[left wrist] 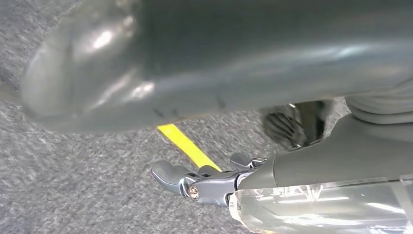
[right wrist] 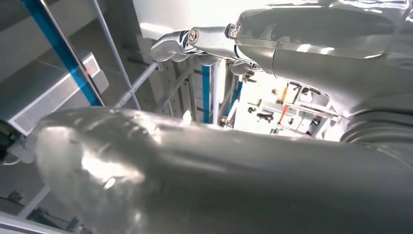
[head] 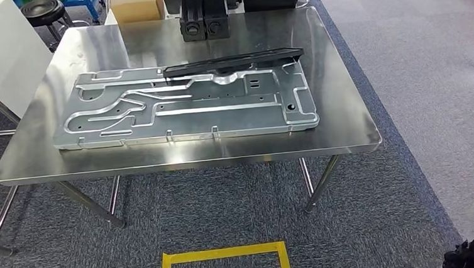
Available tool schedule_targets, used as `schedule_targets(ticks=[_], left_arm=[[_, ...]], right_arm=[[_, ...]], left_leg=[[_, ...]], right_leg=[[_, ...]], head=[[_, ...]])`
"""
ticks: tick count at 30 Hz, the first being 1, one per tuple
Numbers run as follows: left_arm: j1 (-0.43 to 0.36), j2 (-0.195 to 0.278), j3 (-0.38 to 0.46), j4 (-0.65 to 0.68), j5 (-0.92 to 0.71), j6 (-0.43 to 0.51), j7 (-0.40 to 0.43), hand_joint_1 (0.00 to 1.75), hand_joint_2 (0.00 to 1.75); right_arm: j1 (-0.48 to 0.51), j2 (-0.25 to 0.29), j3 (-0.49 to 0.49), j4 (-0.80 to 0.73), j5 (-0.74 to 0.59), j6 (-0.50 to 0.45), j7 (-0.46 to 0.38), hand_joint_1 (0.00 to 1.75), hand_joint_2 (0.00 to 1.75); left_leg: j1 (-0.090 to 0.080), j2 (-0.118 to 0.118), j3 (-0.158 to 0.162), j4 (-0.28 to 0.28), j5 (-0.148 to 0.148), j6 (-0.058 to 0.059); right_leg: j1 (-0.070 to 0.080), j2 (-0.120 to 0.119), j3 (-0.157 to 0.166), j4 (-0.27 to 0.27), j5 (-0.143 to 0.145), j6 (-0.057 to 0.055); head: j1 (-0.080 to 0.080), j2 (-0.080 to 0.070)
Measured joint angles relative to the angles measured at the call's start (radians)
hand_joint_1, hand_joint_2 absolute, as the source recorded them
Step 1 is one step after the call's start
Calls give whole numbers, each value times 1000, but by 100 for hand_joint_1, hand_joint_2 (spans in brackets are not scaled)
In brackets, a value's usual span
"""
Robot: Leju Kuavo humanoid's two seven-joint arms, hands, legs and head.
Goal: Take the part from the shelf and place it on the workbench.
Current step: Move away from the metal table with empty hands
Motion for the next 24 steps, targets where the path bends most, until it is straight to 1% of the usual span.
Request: schedule_targets(ticks=[1,2,3,4,5,6,7,8,9,10,11,12,13,14,15,16,17,18,19,20,21,22,23,24], left_arm=[[-1,0,1,0,0,1,0,0,0],[-2,0,3,0,0,2,0,0,0],[-1,-1,6,0,0,3,0,0,0],[-1,-2,8,0,0,3,1,0,0],[-1,-2,11,0,0,3,1,0,0],[0,-3,14,0,2,3,2,0,0],[1,-3,17,0,4,3,2,0,0],[2,-3,19,0,7,3,3,0,0],[3,-3,20,0,9,2,3,0,0],[3,-4,22,0,9,2,3,0,0],[3,-4,24,0,9,1,3,0,0],[2,-5,27,0,9,0,3,0,0],[1,-5,30,0,9,-1,4,0,0],[1,-6,33,0,10,-1,4,0,0],[0,-7,36,0,10,-1,4,0,0],[1,-7,39,0,10,-1,4,0,0],[2,-7,41,0,11,-1,4,0,0],[4,-8,43,0,11,-1,4,0,0],[6,-8,44,0,11,-1,5,0,0],[8,-9,46,0,11,-2,5,0,0],[8,-11,48,0,11,-2,6,0,0],[8,-12,49,0,11,-3,6,0,0],[8,-13,51,0,11,-3,6,0,0],[8,-14,52,0,11,-4,6,0,0]], right_arm=[[0,2,-6,3,-5,17,0,0,0],[0,4,-13,7,-9,35,0,0,0],[0,7,-20,13,-11,51,0,0,0],[0,11,-28,19,-13,67,0,0,0],[0,15,-38,28,-15,82,0,0,0],[0,21,-48,40,-16,96,0,0,0],[0,28,-59,55,-17,109,1,0,0],[-2,37,-73,78,-18,121,5,0,0],[-6,47,-92,112,-16,135,14,0,0],[-14,57,-117,158,-14,152,23,0,0],[-25,67,-148,212,-9,172,30,0,0],[-38,76,-185,271,-3,194,29,0,0],[-51,85,-222,326,3,214,20,0,0],[-61,93,-258,375,8,229,11,0,0],[-70,100,-290,417,12,239,4,0,0],[-76,105,-314,449,16,243,2,0,0],[-81,111,-334,478,24,244,6,0,0],[-88,118,-351,504,39,242,16,0,0],[-98,125,-368,537,62,237,32,0,0],[-111,132,-388,579,94,230,46,0,0],[-127,139,-416,639,133,218,53,0,0],[-144,142,-449,715,177,202,53,0,0],[-160,141,-487,809,231,179,51,0,0],[-175,136,-527,921,293,153,57,0,0]], left_leg=[[-2,0,9,-25,-4,6],[-1,1,3,-30,4,13],[-1,2,-6,-33,18,20],[2,4,-17,-36,32,26],[3,7,-30,-38,46,32],[2,10,-45,-37,58,35],[2,12,-62,-36,70,37],[2,13,-78,-33,82,37],[2,14,-96,-29,94,35],[3,14,-115,-22,104,33],[4,14,-134,-14,113,30],[4,13,-152,-4,121,26],[4,11,-167,6,128,22],[3,10,-178,12,135,16],[2,9,-185,16,142,10],[2,7,-188,16,150,4],[3,7,-192,14,159,-3],[5,6,-197,16,158,-9],[6,5,-205,29,139,-15],[7,4,-217,58,99,-19],[9,3,-231,106,44,-22],[9,2,-245,167,-10,-23],[9,2,-255,230,-46,-23],[9,2,-255,278,-55,-23]], right_leg=[[-1,-2,-2,-2,10,6],[-3,-2,-4,-3,19,13],[-6,0,-9,0,12,19],[-8,3,-17,19,-16,24],[-10,6,-29,57,-62,30],[-12,7,-41,111,-117,35],[-15,7,-53,174,-162,40],[-18,7,-59,229,-184,44],[-21,7,-53,261,-179,48],[-23,7,-32,262,-154,51],[-26,7,5,230,-121,53],[-29,7,54,168,-104,53],[-29,8,107,93,-107,52],[-28,9,145,33,-120,47],[-25,9,167,-9,-137,42],[-21,10,173,-26,-143,35],[-21,10,166,-27,-135,26],[-21,8,159,-30,-125,18],[-22,7,148,-32,-112,9],[-23,7,134,-34,-97,2],[-22,6,118,-35,-84,-4],[-20,6,101,-34,-71,-7],[-18,5,85,-33,-58,-8],[-16,2,68,-31,-46,-7]], head=[[0,0],[0,0],[0,0],[0,0],[0,0],[0,0],[0,0],[0,0],[0,0],[0,0],[0,0],[0,0],[0,0],[0,0],[0,0],[0,0],[0,0],[0,0],[0,0],[0,0],[0,0],[0,0],[0,0],[0,0]])
